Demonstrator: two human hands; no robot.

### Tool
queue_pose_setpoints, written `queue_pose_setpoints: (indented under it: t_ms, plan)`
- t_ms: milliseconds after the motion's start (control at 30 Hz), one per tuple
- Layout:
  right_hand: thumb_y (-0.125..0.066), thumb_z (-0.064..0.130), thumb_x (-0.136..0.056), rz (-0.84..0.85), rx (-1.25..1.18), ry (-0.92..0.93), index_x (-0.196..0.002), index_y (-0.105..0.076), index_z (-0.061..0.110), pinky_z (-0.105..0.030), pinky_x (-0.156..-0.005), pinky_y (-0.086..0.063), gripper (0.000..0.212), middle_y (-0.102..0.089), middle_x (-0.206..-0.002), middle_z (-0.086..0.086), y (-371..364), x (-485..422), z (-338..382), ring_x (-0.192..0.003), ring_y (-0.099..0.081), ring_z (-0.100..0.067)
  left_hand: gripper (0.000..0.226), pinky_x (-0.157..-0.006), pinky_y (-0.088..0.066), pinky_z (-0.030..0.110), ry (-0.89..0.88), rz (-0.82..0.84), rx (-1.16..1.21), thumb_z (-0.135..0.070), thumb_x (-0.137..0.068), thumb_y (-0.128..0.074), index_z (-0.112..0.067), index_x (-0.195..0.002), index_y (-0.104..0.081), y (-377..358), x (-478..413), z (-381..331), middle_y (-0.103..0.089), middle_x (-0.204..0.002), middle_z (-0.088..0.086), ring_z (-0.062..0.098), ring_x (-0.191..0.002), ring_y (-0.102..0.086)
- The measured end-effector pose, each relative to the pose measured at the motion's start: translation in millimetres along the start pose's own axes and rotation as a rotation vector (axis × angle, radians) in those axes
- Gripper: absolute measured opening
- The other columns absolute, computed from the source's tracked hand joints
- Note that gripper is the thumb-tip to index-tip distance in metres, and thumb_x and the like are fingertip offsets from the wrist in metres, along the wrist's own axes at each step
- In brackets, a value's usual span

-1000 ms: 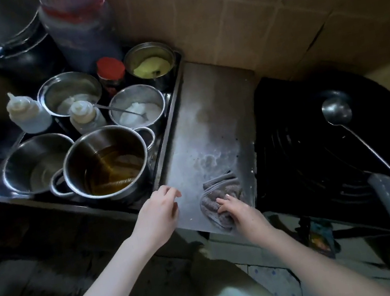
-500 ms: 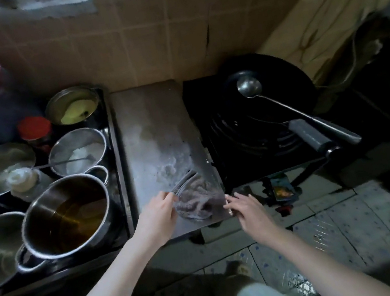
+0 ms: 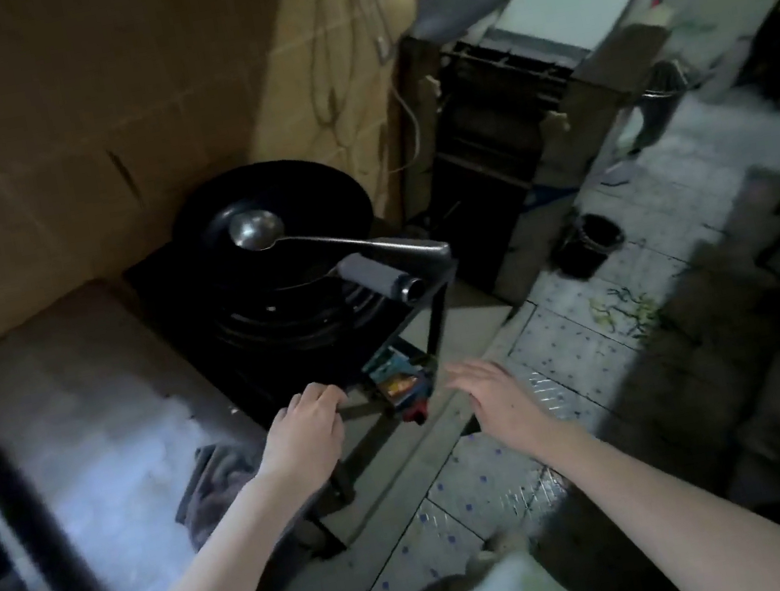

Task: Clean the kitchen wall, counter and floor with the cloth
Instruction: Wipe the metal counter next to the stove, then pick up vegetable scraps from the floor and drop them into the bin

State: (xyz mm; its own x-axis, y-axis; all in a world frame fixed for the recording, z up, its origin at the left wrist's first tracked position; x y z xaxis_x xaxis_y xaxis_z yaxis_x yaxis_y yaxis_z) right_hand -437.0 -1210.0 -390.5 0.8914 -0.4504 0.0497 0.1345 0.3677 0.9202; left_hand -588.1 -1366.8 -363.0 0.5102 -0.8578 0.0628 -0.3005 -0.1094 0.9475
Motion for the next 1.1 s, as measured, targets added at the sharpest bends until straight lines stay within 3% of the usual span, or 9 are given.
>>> queue_pose_setpoints:
  t_ms: [267,400,767,1100]
  plan:
    - [-0.047,-0.002,-0.087,-0.079,0.057,-0.264,-0.131,-0.053,0.019,-0.037,-0.117,-0.014,0.049,-0.041,-0.148,0.001,54,28,-122,-0.14,-0.031,-0.018,0.033,-0.097,-0.041,0.035,-0.191,0.156,-0.118,-0.016,-0.098,-0.038,-0.019,-0.13,-0.042,-38,-73,-132,-0.048,-0.129,0.003,0.022,-0.117,-0.048]
    - [-0.041,-0.001,-0.092,-0.078,0.057,-0.354,-0.133,-0.049,0.022,-0.041,-0.119,-0.013,0.048,-0.032,-0.153,0.003,79,38,-176,-0.144,-0.023,-0.019,0.033,-0.096,-0.043,0.034,-0.272,0.177,-0.104,-0.015,-0.098,-0.039,-0.018,-0.13,-0.044,-50,-114,-190,-0.047,-0.128,0.002,0.021,-0.117,-0.051]
    - [-0.041,0.002,-0.094,-0.143,-0.032,-0.6,-0.134,-0.048,0.025,-0.049,-0.119,-0.013,0.047,-0.029,-0.155,0.004,134,68,-320,-0.146,-0.018,-0.023,0.034,-0.086,-0.044,0.033,-0.406,0.199,-0.149,-0.014,-0.094,-0.044,-0.02,-0.128,-0.047,-81,-213,-318,-0.052,-0.123,0.002,0.021,-0.107,-0.054]
    - [-0.044,0.014,-0.097,-0.231,-0.131,-0.746,-0.136,-0.043,0.029,-0.051,-0.117,-0.013,0.042,-0.025,-0.156,-0.001,165,80,-395,-0.145,-0.019,-0.023,0.036,-0.089,-0.041,0.035,-0.575,0.238,-0.266,-0.017,-0.093,-0.042,-0.019,-0.129,-0.044,-113,-287,-419,-0.049,-0.127,0.003,0.022,-0.111,-0.049]
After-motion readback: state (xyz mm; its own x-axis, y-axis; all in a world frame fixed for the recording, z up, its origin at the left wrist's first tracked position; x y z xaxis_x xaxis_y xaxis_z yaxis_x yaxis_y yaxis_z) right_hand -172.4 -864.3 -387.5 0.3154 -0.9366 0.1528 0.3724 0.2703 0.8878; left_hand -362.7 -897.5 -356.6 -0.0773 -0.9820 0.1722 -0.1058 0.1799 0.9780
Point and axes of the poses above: each hand's wrist, its own x-axis away from the middle knuckle, its own y-axis out of the back of the hand, z = x × y, the point moved 9 cm from there along -x, towards the middle knuckle
